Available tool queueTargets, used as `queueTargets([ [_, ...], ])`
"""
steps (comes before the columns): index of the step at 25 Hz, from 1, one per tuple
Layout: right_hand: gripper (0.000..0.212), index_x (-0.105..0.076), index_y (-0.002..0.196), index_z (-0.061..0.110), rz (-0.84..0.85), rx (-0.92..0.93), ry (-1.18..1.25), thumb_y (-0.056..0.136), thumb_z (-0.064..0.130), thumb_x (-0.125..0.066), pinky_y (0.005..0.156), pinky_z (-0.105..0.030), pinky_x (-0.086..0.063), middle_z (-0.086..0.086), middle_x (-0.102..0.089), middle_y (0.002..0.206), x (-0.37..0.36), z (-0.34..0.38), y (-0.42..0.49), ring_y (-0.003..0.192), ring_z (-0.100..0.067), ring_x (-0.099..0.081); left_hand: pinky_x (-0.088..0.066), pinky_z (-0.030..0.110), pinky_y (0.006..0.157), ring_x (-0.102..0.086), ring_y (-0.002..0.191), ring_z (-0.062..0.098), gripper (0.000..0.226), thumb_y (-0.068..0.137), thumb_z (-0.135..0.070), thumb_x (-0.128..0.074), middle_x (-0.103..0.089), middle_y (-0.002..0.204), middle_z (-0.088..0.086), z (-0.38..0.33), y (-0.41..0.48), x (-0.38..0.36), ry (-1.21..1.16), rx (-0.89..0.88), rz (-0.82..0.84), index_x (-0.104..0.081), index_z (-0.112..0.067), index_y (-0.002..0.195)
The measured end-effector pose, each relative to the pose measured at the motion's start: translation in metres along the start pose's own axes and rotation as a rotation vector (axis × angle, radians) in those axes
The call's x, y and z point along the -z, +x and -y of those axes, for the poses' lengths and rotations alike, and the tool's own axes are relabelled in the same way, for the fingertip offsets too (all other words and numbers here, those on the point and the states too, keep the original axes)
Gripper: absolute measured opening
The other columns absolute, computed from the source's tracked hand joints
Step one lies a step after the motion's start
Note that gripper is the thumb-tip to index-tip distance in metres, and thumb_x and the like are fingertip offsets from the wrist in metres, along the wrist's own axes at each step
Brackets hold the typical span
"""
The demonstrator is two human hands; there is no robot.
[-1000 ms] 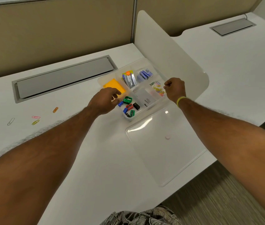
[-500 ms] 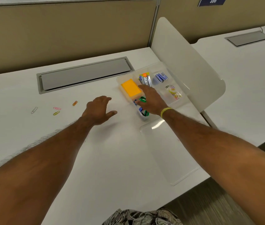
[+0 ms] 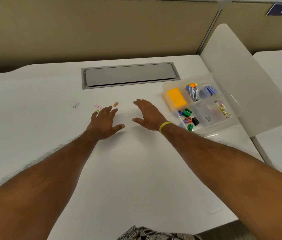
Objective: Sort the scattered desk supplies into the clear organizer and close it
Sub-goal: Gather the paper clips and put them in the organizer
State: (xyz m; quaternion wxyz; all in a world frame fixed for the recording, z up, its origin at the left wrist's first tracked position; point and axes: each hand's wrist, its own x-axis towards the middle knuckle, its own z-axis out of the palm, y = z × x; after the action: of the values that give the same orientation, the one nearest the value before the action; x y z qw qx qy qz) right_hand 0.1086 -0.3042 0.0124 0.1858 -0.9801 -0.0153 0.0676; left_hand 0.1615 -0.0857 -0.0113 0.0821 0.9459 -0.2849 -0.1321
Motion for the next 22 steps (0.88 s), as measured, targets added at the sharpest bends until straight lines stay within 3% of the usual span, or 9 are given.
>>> queueTargets([
  [8,0.040,-0.053,0.128,0.019,0.049,0.063,0.000,0.090,0.026,-0.061,0.103,-0.036,-0.034,-0.001,-0.050,0.135,-0.020,0.034,0.068,0.124,-0.023,-0.043,-0.026,0.047,0.114,-0.028,0.143,0.024,0.069,0.091,-0.057,-0.048,-0.032,0.155,0.006,0.064,0.003,0.006,-0.050,0.012,-0.105,-0.036,-0.017,0.146],
  [14,0.029,-0.056,0.118,0.015,0.178,0.086,-0.130,0.090,0.022,-0.058,0.094,-0.038,-0.041,-0.007,-0.050,0.122,-0.021,0.047,0.116,0.114,-0.026,-0.046,-0.028,0.047,0.112,-0.034,0.140,0.024,0.059,0.093,-0.050,-0.049,-0.040,0.151,0.006,0.094,0.012,0.013,-0.105,0.046,-0.166,-0.042,-0.017,0.141],
  [17,0.017,-0.061,0.102,0.011,0.243,0.046,-0.049,0.090,0.022,-0.059,0.093,-0.040,-0.044,-0.007,-0.052,0.112,-0.018,0.043,0.128,0.106,-0.026,-0.050,-0.029,0.046,0.110,-0.037,0.138,0.024,0.054,0.094,-0.049,-0.048,-0.043,0.148,0.006,0.101,0.012,0.012,-0.125,0.048,-0.201,-0.047,-0.017,0.138],
  [22,0.017,-0.063,0.092,0.004,0.314,0.048,-0.068,0.091,0.021,-0.058,0.090,-0.038,-0.046,-0.013,-0.059,0.108,-0.017,0.045,0.135,0.101,-0.028,-0.056,-0.032,0.044,0.105,-0.043,0.131,0.024,0.045,0.094,-0.041,-0.052,-0.050,0.140,0.005,0.104,0.010,0.008,-0.145,0.038,-0.259,-0.053,-0.016,0.131],
])
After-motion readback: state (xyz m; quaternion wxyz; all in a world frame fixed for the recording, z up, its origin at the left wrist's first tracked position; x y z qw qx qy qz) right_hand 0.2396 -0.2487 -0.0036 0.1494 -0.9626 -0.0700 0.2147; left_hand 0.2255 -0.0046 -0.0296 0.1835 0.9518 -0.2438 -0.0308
